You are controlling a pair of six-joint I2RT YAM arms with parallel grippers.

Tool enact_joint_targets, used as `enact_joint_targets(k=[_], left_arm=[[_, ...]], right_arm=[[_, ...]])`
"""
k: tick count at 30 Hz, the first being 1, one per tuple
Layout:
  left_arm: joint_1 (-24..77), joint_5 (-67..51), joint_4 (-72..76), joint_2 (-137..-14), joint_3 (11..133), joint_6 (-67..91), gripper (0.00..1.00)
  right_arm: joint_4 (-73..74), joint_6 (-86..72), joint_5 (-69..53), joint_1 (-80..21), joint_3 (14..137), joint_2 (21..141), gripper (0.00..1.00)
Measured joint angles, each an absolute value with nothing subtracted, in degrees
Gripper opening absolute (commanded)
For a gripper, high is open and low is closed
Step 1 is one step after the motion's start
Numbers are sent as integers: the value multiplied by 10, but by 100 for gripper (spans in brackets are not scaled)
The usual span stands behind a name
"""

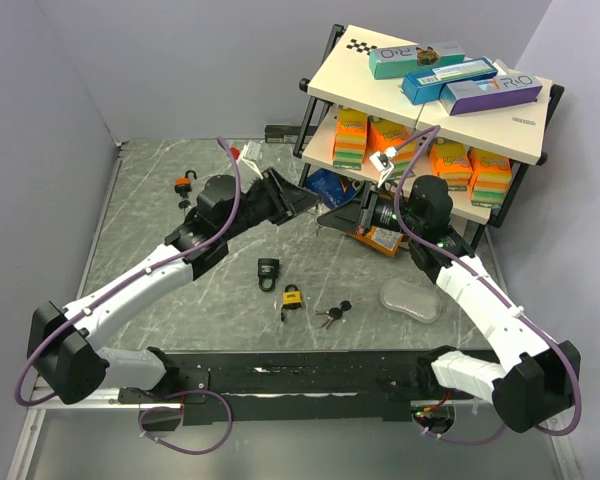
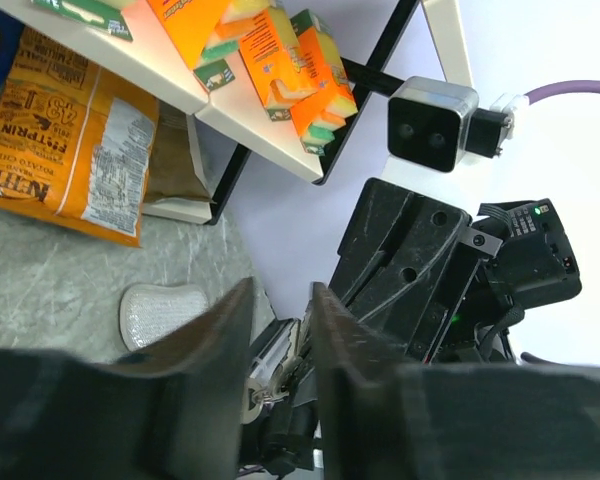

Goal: Unlock with the key

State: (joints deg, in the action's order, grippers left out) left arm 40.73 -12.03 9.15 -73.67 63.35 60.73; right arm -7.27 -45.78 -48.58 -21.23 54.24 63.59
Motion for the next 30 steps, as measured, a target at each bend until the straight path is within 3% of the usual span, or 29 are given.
enact_joint_targets(k=[7, 14, 26, 27, 28, 30], left_arm=[[407, -126, 98, -740, 630, 614, 25], [407, -128, 101, -741, 630, 622, 1], [405, -127, 102, -747, 630, 627, 1], [405, -126, 102, -747, 630, 627, 1], [405, -124, 102, -747, 630, 627, 1], [405, -121, 102, -746, 629, 627, 1]], right_arm=[[-73, -458, -490, -212, 542, 641, 0], [-73, -464, -491, -212, 542, 644, 0], [-77, -484, -492, -210, 539, 650, 1], [-77, -484, -492, -209, 539, 650, 4], [-78, -486, -492, -209, 539, 651, 16], [-79, -489, -492, -207, 538, 651, 30]])
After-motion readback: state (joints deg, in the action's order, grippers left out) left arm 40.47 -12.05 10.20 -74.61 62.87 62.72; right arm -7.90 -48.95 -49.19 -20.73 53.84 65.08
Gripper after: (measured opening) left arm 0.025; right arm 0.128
